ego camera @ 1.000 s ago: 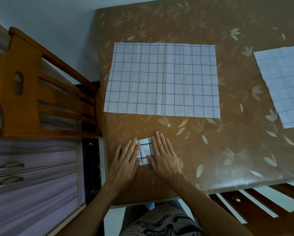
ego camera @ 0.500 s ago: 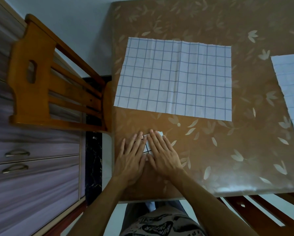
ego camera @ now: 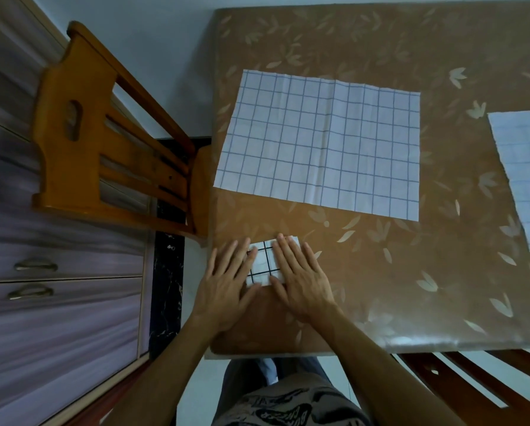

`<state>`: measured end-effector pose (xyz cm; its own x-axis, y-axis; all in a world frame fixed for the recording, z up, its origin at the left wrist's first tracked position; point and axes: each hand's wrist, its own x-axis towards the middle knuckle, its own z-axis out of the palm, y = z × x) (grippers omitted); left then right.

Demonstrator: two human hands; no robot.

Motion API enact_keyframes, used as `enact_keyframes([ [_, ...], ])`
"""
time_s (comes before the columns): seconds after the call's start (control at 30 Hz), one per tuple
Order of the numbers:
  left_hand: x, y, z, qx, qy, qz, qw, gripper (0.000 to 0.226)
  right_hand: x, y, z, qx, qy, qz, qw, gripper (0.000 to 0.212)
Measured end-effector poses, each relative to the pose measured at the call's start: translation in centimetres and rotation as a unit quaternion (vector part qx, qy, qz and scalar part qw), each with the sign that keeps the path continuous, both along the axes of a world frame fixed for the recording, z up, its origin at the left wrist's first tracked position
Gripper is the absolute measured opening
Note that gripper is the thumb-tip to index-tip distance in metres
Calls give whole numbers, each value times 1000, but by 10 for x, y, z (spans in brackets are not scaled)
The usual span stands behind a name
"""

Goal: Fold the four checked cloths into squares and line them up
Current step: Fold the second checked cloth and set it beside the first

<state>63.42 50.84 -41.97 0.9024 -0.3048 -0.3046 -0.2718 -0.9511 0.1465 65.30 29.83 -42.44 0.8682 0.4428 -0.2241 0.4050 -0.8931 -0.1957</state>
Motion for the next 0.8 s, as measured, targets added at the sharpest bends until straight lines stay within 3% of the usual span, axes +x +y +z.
enact_keyframes([
  [0.17,-11,6,13,22,15,24,999,74,-2,4,13,5,-8,-24,1000,62],
  [0.33,6,-10,46,-35,8,70,997,71,11,-7,41,11,-35,-28,999,52],
  [0.57,32,-12,91,-115,-37,84,989,31,28,-18,93,39,-19,-49,998,31],
  [0.67,48,-12,99,-113,-42,82,989,26,41,-19,101,34,-10,-68,997,24],
  [0.8,76,-19,102,-110,-34,83,990,23,67,-24,111,50,-5,-105,993,33],
])
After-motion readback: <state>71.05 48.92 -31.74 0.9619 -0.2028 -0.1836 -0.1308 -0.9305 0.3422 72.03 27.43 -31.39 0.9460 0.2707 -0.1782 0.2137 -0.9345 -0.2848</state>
